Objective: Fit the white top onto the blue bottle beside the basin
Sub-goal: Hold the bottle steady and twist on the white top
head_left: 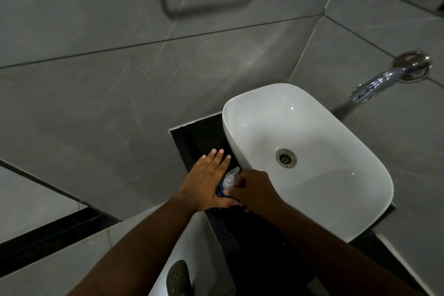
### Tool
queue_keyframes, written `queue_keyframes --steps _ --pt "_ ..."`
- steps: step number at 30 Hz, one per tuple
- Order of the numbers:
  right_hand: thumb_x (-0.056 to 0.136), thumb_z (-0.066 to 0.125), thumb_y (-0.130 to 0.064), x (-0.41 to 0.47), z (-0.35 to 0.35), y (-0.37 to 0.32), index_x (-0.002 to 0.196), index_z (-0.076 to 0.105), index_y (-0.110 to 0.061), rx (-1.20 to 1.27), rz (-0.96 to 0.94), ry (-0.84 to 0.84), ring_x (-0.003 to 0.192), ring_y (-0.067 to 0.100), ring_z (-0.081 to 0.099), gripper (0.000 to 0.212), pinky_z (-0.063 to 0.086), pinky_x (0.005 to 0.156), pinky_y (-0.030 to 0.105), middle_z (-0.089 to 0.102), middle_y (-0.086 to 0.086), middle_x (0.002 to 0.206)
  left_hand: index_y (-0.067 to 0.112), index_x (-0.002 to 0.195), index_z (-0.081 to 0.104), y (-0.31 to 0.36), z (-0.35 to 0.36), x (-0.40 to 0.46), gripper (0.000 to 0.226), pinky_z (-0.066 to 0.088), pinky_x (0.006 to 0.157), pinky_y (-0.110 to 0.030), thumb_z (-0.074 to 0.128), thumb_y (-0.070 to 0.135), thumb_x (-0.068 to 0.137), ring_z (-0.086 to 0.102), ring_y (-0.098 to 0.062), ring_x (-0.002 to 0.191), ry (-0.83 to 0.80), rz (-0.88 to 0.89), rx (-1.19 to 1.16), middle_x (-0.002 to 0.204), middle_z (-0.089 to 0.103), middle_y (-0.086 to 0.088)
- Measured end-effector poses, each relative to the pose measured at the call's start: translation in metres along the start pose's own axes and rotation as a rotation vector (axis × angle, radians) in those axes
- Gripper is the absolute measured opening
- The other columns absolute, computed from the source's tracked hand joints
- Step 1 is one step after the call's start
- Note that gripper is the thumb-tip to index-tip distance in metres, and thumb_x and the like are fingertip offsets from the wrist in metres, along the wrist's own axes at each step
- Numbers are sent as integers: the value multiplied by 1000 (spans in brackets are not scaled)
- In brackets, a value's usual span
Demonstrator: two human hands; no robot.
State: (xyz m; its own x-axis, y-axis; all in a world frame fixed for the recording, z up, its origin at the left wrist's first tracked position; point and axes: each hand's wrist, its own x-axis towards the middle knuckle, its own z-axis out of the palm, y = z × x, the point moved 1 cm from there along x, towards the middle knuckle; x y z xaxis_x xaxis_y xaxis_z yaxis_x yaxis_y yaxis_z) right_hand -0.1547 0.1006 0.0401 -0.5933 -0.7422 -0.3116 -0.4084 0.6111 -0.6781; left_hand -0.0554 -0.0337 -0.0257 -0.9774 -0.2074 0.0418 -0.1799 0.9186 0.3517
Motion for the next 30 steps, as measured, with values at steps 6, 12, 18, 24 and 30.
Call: queue_keyframes --steps 6,12,18,24,30 --pt "82 68 -31 -3 8 2 83 64 -11 -28 -27 58 48 12 62 20 58 47 25 68 3 69 20 153 -2 1 -1 -1 116 -7 119 -39 34 93 70 -13 -20 148 -16 -9 -2 159 -8 -5" --pt "81 68 -33 -5 12 3 78 56 -29 23 -65 85 49 -1 59 13 48 46 10 59 -14 61 18 154 1 0 2 1 113 -6 119 -40 41 86 72 -13 -20 148 -18 -18 3 162 -3 -9" --pt "75 71 -39 -3 7 2 74 66 -16 0 -92 143 50 5 60 24 51 57 16 66 -5 60 19 154 2 0 2 0 115 -6 119 -39 38 90 72 -14 -19 148 -7 -15 -17 160 -6 -6" --pt "82 67 -28 -3 8 2 74 63 -10 -4 -111 91 46 9 60 20 54 54 22 68 5 64 21 154 1 -3 6 1 117 -7 118 -38 39 91 70 -15 -19 147 -15 -18 -1 160 -7 -5" --pt "80 68 -27 -1 6 -3 85 65 -16 -52 -174 81 61 1 56 13 42 60 13 66 -3 77 21 154 1 -3 6 2 117 -5 119 -40 40 92 70 -14 -19 147 -5 -15 -15 160 -6 -4"
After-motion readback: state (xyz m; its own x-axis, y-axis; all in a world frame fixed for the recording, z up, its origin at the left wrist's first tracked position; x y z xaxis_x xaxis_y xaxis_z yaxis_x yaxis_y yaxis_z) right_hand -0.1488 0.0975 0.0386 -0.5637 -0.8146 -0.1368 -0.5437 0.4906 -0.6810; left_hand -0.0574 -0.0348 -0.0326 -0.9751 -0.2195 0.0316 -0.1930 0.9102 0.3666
